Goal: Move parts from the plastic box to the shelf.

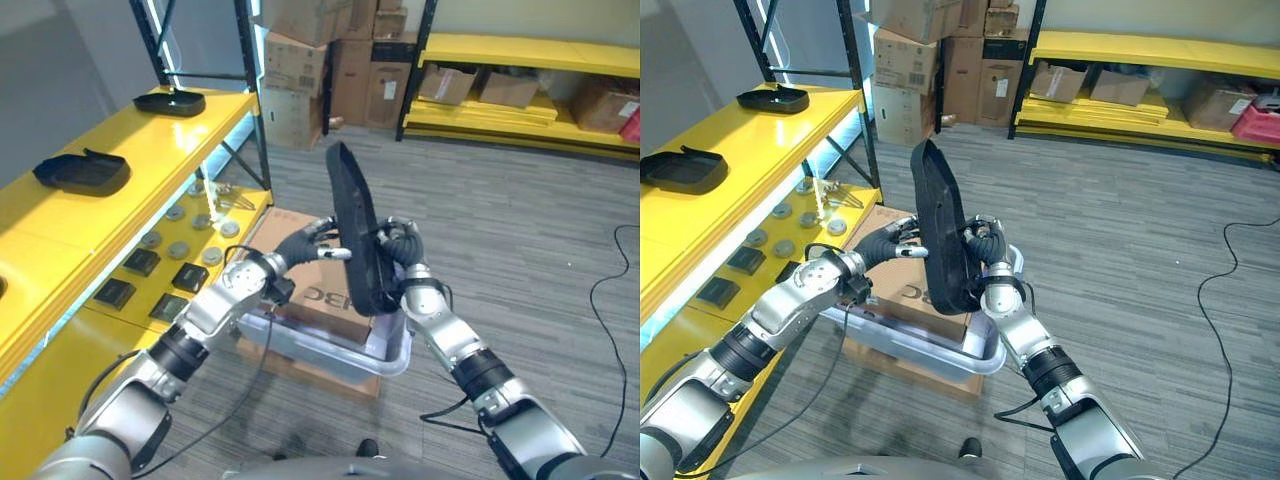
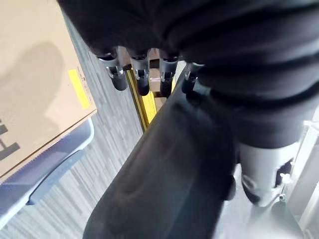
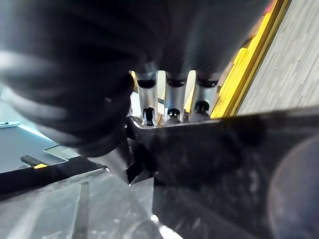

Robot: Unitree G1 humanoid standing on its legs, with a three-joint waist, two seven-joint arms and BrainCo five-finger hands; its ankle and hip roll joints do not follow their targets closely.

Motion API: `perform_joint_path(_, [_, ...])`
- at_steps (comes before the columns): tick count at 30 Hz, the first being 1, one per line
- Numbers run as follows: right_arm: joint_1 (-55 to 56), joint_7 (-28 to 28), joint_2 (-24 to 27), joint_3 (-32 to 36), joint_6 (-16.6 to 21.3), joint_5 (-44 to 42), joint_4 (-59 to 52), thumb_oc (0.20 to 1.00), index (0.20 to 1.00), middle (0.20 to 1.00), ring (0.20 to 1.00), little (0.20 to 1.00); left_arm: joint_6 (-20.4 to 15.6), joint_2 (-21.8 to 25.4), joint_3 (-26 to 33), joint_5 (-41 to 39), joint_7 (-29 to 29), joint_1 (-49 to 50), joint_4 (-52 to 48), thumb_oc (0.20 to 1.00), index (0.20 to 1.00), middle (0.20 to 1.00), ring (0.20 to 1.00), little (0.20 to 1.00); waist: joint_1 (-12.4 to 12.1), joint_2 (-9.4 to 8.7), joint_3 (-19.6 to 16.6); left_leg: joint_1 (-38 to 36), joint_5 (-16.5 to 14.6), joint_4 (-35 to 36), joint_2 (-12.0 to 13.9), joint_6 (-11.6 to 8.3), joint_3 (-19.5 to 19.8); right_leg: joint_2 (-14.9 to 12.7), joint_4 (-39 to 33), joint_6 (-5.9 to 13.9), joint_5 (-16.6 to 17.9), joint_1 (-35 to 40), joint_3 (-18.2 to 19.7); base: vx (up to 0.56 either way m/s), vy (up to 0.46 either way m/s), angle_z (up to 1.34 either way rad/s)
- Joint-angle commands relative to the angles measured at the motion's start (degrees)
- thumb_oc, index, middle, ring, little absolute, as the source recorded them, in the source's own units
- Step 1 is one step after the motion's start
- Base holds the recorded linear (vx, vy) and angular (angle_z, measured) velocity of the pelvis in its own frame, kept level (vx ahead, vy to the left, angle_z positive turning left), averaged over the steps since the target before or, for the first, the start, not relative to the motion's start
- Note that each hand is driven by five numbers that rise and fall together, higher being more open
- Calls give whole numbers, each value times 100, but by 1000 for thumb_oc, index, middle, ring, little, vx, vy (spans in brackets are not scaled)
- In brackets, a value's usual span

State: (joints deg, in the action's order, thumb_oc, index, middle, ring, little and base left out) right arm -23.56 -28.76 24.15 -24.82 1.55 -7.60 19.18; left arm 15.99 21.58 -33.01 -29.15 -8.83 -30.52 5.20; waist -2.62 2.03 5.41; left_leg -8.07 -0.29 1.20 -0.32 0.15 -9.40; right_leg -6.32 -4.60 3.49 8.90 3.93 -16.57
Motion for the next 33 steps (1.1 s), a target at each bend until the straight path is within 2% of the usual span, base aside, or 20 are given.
perform_joint_path(1, [-820,27,-132,-290,440,-38,-55,200,200,200,200,200,-10,-389,-362,-377,122,-341,217,1000,1000,1000,1000,1000,-77,-73,-408,375,-107,-93,216,-80,-11,-384,432,746,-767,141,6,0,0,0])
perform_joint_path(7, [-910,-16,-206,-355,399,-74,16,200,200,200,200,200,320,-686,-421,-1199,393,-138,522,1000,1000,1000,1000,1000,-61,-69,-384,356,-93,-100,226,-70,-27,-370,447,729,-770,148,27,0,0,0])
perform_joint_path(9, [-948,3,-226,-357,427,-95,91,200,200,200,200,200,242,-836,-443,-1340,497,-64,746,1000,1000,1000,1000,1000,-56,-72,-376,352,-88,-98,232,-67,-32,-368,454,726,-765,143,27,0,0,0])
perform_joint_path(11, [-920,7,-268,-315,454,-92,120,200,200,200,200,200,-156,-1045,-408,-1263,468,62,1235,1000,1000,1000,1000,1000,-35,-102,-394,350,-107,-104,234,-62,-54,-365,465,722,-777,130,43,36,-15,0])
perform_joint_path(12, [-913,1,-276,-307,439,-80,107,200,200,200,200,200,-220,-1088,-397,-1252,480,84,1285,1000,1000,1000,1000,1000,-33,-108,-392,350,-110,-100,235,-60,-52,-362,462,719,-778,127,46,0,0,0])
perform_joint_path(14, [-895,-32,-295,-311,408,-60,90,200,200,200,200,200,-254,-1152,-378,-1265,541,109,1309,1000,1000,1000,1000,1000,-39,-113,-400,358,-108,-93,230,-62,-41,-362,450,726,-773,124,48,0,0,0])
perform_joint_path(16, [-908,-148,-338,-311,349,-47,113,200,200,200,200,200,-382,-1231,-319,-1246,851,76,1311,1000,1000,1000,1000,1000,-49,-118,-377,331,-112,-84,230,-61,-22,-362,458,737,-772,138,52,38,-19,-1])
perform_joint_path(18, [-924,-203,-326,-292,342,-73,195,200,200,200,200,200,-339,-1227,-184,-1484,1088,54,1303,1000,1000,1000,1000,1000,-72,-117,-380,309,-118,-73,234,-67,-11,-358,445,735,-776,162,47,45,-4,0])
perform_joint_path(23, [-888,-303,-221,-180,452,-143,417,200,200,200,200,200,-489,-1080,229,-1307,1122,4,1364,1000,1000,1000,1000,1000,-152,-112,-390,303,-130,-100,233,-82,20,-365,430,733,-759,196,4,38,7,0])
perform_joint_path(31, [-761,-666,59,63,488,-200,445,200,200,200,200,200,-661,-465,823,-1349,1335,74,1009,1000,1000,1000,1000,1000,-333,-66,-335,386,-155,-168,186,-87,165,-414,431,739,-740,214,-115,5,5,0])
perform_joint_path(33, [-711,-735,133,163,444,-193,402,200,200,200,200,200,-597,-309,1039,-1459,1275,164,876,1000,1000,1000,1000,1000,-379,-52,-316,397,-158,-172,177,-83,190,-426,432,732,-743,222,-150,1,14,2])
